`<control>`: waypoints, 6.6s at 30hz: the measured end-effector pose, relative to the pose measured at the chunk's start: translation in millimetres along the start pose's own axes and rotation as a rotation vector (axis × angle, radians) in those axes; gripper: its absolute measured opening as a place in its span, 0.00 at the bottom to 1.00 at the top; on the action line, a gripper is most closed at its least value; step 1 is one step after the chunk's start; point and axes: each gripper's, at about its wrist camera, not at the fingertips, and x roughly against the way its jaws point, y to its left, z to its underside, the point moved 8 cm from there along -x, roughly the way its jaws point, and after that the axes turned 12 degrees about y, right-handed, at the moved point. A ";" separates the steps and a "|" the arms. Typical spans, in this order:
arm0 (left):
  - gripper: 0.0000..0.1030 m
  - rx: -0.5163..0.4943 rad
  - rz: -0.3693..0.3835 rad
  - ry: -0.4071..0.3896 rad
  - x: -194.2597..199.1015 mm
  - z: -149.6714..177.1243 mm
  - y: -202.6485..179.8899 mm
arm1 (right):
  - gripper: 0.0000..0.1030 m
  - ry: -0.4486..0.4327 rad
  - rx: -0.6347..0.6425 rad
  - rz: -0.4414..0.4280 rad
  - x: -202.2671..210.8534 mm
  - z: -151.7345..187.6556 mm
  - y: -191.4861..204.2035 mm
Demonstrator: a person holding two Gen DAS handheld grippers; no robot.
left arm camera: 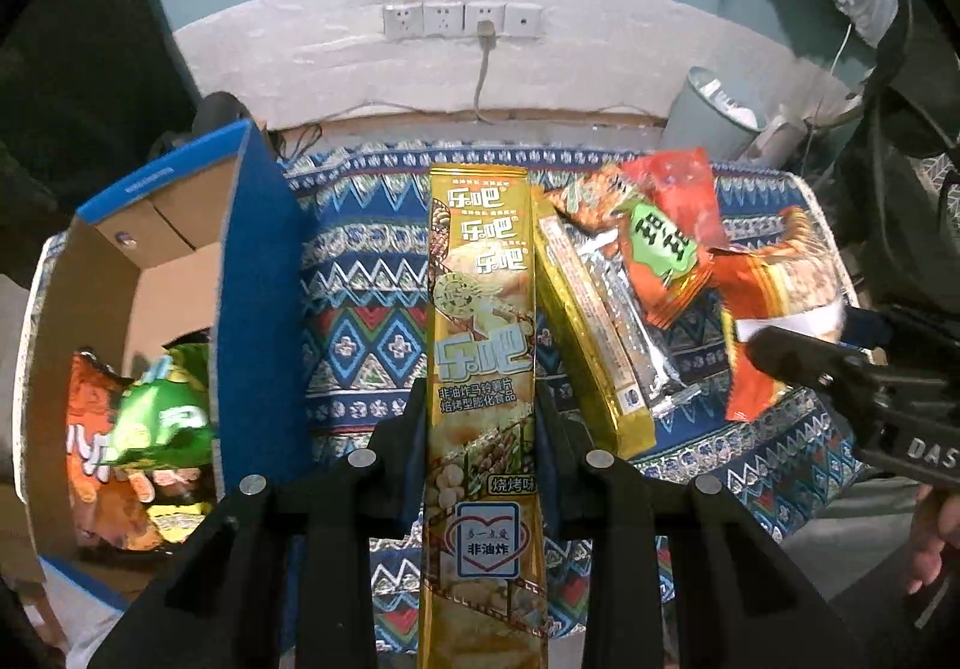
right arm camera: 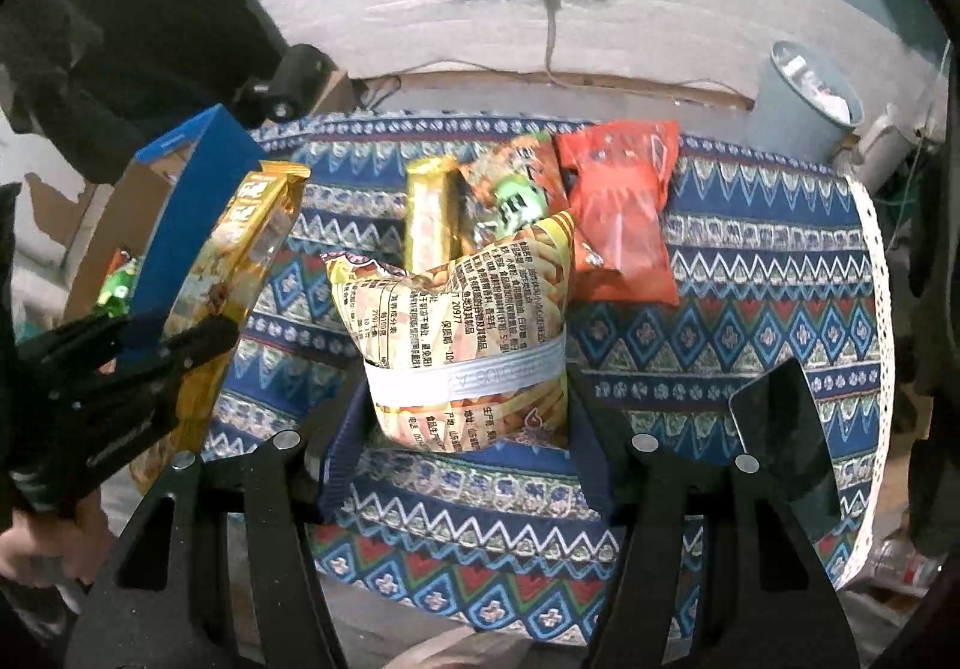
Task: Organize snacks
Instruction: 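Carry the yellow bag and the bread bag over the box with both tools, then open both tools to drop the bags into the box, then move both tools back over the remaining snacks, then grasp the long yellow stick bag with the left tool while the right tool grasps the orange green-label bag, then lift both bags and carry them toward the box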
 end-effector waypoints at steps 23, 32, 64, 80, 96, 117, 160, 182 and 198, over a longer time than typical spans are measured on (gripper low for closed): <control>0.30 0.113 0.049 -0.144 97.1 -0.7 84.4 | 0.60 -0.081 0.145 -0.068 28.4 -48.7 114.9; 0.30 0.195 0.046 -0.162 101.0 7.2 139.0 | 0.60 -0.064 0.214 -0.090 16.4 -63.7 171.6; 0.50 0.466 -0.062 -0.079 54.9 28.6 257.9 | 0.68 0.041 0.361 -0.159 -44.9 -83.3 283.2; 0.66 0.329 -0.065 -0.108 65.3 14.9 203.5 | 0.73 -0.031 0.270 -0.106 -14.1 -84.1 212.6; 0.67 0.194 -0.053 -0.097 59.6 -2.4 134.7 | 0.73 -0.043 0.149 -0.055 -1.6 -66.0 114.1; 0.70 0.052 -0.022 -0.004 11.8 -28.7 41.5 | 0.73 -0.014 0.020 0.021 -31.8 -61.5 8.3; 0.77 0.109 0.080 0.208 -111.2 -66.1 -40.0 | 0.42 0.188 -0.074 0.007 -97.3 -12.4 -51.5; 0.39 0.072 -0.005 0.255 -145.1 -51.2 -29.3 | 0.57 0.194 -0.092 -0.023 -110.6 -18.9 -51.8; 0.28 -0.012 -0.040 0.209 -134.1 -45.0 -33.4 | 0.34 0.194 -0.084 0.015 -121.8 -18.8 -57.2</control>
